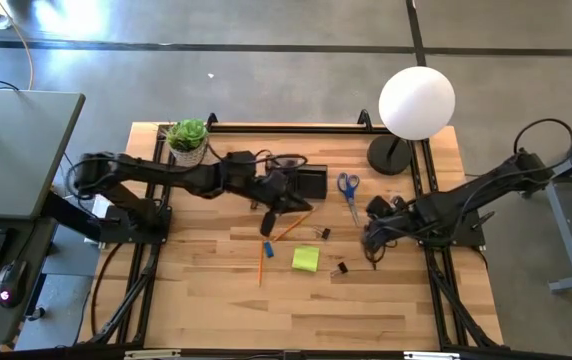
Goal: Pick and place office supplies into organizer
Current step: Put the black pen into the black desk organizer
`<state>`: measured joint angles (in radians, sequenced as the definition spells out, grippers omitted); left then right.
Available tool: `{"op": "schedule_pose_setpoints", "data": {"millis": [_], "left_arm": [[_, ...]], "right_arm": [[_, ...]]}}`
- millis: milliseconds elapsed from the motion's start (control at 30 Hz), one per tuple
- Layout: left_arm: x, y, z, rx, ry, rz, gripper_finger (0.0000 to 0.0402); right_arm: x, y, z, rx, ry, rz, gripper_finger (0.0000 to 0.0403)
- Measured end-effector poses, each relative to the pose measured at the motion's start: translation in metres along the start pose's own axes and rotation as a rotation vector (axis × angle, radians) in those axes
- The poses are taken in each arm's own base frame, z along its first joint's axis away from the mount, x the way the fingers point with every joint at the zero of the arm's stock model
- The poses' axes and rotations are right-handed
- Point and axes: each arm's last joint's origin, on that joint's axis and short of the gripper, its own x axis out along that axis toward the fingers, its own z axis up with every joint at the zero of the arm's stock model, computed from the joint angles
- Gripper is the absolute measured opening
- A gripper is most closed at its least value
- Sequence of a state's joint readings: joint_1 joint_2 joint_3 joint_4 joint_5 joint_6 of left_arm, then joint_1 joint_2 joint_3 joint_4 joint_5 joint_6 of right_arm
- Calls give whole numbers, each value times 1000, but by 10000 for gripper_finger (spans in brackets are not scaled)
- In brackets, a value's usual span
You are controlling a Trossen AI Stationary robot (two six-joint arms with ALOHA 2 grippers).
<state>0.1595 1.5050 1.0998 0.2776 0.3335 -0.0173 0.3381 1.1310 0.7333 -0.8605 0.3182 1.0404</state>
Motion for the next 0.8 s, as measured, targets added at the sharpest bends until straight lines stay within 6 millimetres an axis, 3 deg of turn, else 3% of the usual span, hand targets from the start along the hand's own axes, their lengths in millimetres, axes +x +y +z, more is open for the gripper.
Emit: {"op": "schedule_pose_setpoints", "data": {"millis": [233, 533, 667, 800], "left_arm": [[-51, -28, 14, 92, -17, 30, 1], [-127, -52, -9, 28, -249, 174, 1], [-136, -57, -17, -21, -290, 142, 1], [-132, -63, -18, -35, -281, 128, 1]], "right_arm": [[34, -1, 8, 129, 196, -100, 92], [72, -5, 16, 180, 406, -136, 92], [75, -4, 17, 197, 436, -115, 92], [73, 0, 17, 226, 439, -66, 92]]}}
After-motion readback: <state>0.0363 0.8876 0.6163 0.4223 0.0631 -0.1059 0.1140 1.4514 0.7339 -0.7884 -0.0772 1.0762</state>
